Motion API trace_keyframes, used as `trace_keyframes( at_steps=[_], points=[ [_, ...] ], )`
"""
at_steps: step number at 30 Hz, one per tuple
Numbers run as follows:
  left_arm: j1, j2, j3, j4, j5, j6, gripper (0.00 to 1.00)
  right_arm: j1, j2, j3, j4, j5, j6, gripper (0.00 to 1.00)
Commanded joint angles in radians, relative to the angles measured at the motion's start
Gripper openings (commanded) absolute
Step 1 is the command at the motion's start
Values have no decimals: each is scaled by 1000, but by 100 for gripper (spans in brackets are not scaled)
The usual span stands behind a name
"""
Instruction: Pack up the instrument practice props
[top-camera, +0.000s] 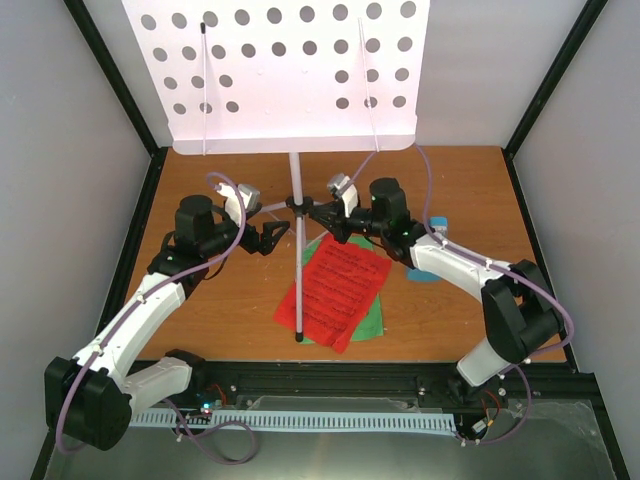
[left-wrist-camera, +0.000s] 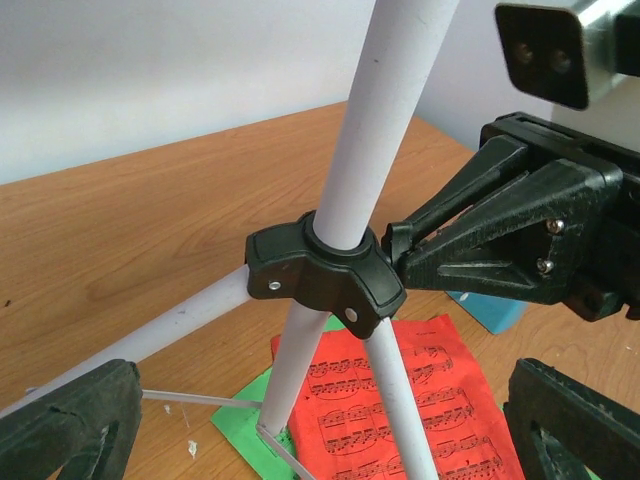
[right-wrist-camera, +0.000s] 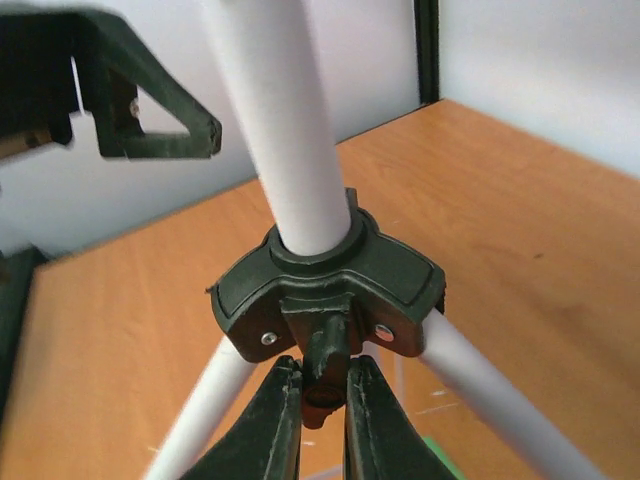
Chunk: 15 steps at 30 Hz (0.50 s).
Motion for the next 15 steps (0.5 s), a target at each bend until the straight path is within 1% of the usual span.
trace_keyframes(
  at_steps=[1, 4, 9, 13, 14, 15],
  points=[
    [1, 2, -1, 32, 15, 22, 99, 37, 4, 3, -168, 220, -425, 3],
    [1, -4, -1, 32, 13, 23, 99, 61, -11, -9, -167, 329, -594, 3],
    [1, -7, 0, 31, 9, 24, 100, 123, -16, -18, -135, 577, -845, 3],
    [1, -6, -1, 32, 15, 20, 99, 139, -25, -41, -75, 668, -959, 3],
    [1, -5, -1, 31, 18, 20, 99, 140, -30, -46, -61, 678, -969, 4],
    [1, -4, -1, 31, 17, 20, 100, 140, -39, -53, -47, 679, -970, 9]
  ],
)
